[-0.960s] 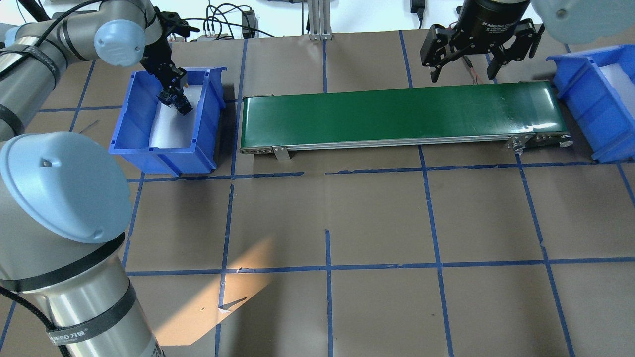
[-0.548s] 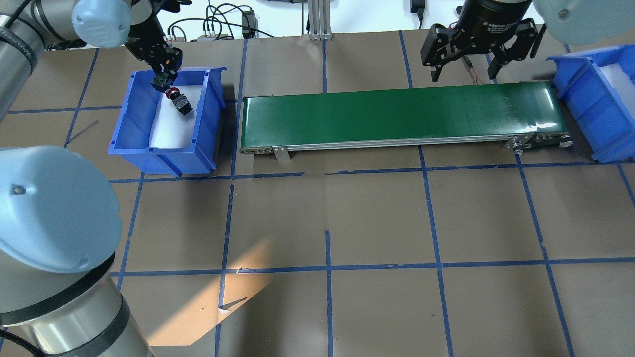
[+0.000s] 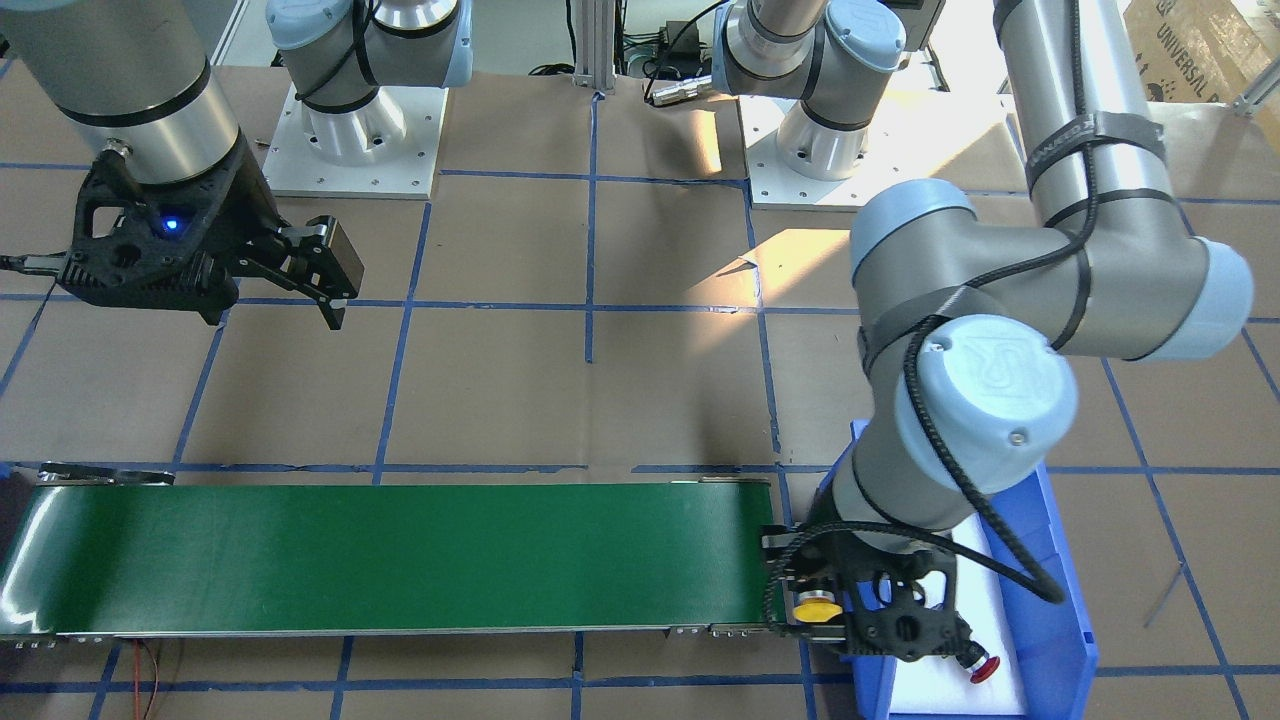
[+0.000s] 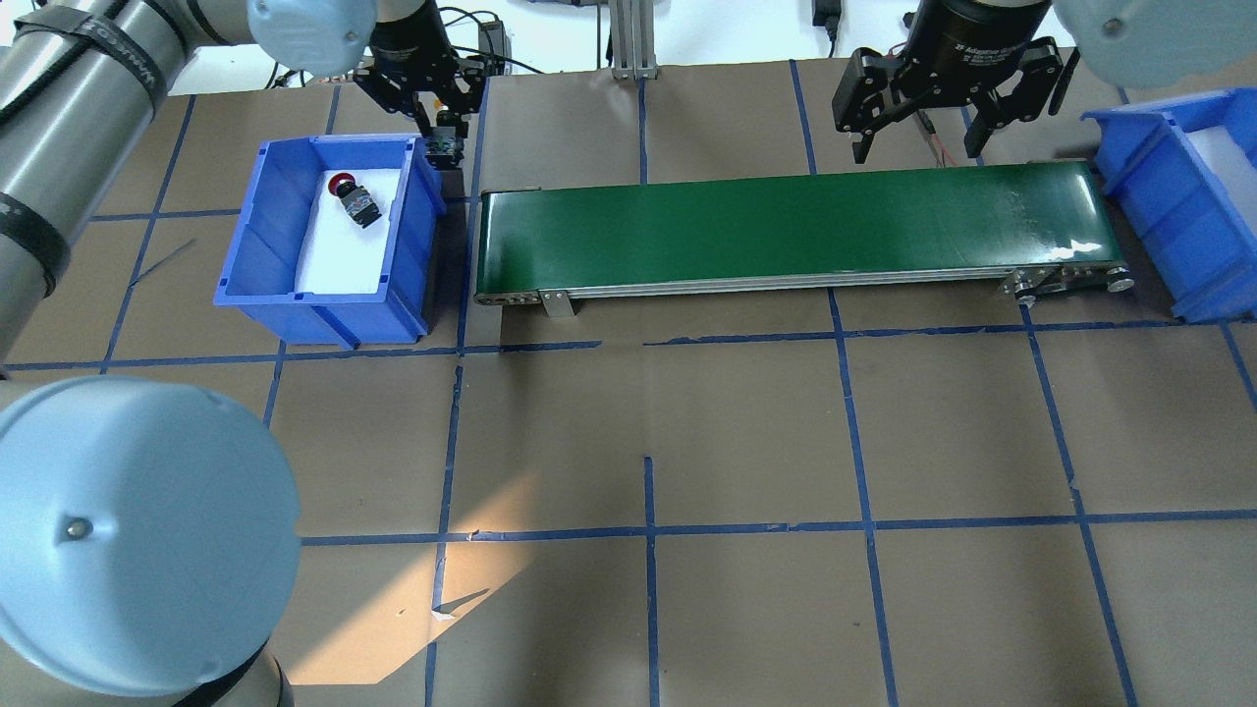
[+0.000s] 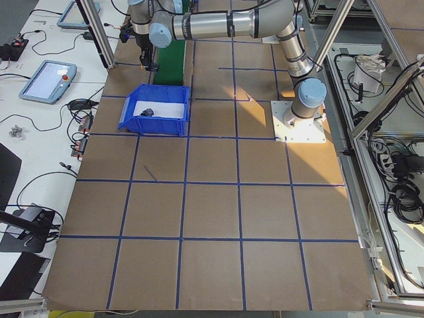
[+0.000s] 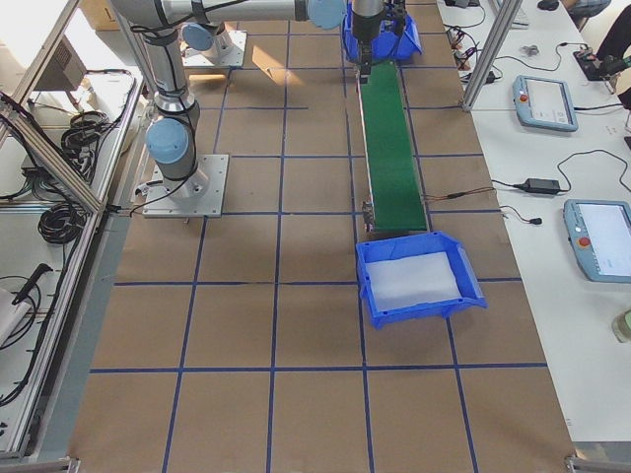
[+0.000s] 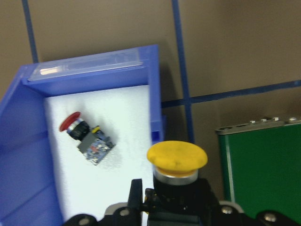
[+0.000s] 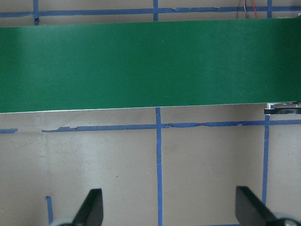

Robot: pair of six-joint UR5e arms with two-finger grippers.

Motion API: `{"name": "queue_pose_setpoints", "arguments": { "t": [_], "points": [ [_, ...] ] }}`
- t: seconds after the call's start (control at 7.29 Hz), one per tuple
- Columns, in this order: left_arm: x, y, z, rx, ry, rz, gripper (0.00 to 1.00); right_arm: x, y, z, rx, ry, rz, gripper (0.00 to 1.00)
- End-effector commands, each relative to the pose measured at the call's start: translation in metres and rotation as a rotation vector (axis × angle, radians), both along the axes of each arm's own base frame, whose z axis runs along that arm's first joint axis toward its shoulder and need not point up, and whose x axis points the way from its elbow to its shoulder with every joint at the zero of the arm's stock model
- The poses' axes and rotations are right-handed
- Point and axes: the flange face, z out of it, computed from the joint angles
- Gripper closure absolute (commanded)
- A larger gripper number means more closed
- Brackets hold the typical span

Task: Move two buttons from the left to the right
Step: 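Carry the yellow button to the conveyor and release it with the left gripper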

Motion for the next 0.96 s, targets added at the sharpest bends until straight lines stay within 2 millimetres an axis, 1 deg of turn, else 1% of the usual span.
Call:
{"name": "queue_pose_setpoints", "arguments": {
  "t": [0.0,0.14,0.27,0.55,0.69,0.82],
  "points": [
    [-0.075,0.006,-0.054,0.018,0.064,0.123,0.74,0.000,-0.001,-0.002,0.002,0.000,0.000,0.00],
    [-0.101,0.021,-0.068,0.030,0.006,0.089,0.74,0.000,-0.002,-0.003,0.003,-0.001,0.000,0.00],
    [-0.106,0.028,-0.082,0.027,-0.009,0.084,0.74,-0.002,-0.002,-0.003,0.003,-0.001,-0.001,0.00],
    [-0.105,0.038,-0.102,0.018,-0.009,0.074,0.72,-0.003,-0.002,-0.006,0.009,-0.001,-0.006,0.00],
    [-0.103,0.047,-0.105,0.029,-0.012,0.074,0.68,-0.003,-0.002,-0.006,0.008,-0.001,-0.005,0.00],
    [-0.102,0.049,-0.113,0.045,-0.013,0.067,0.56,-0.003,-0.002,-0.006,0.009,-0.001,-0.006,0.00]
  ]
}}
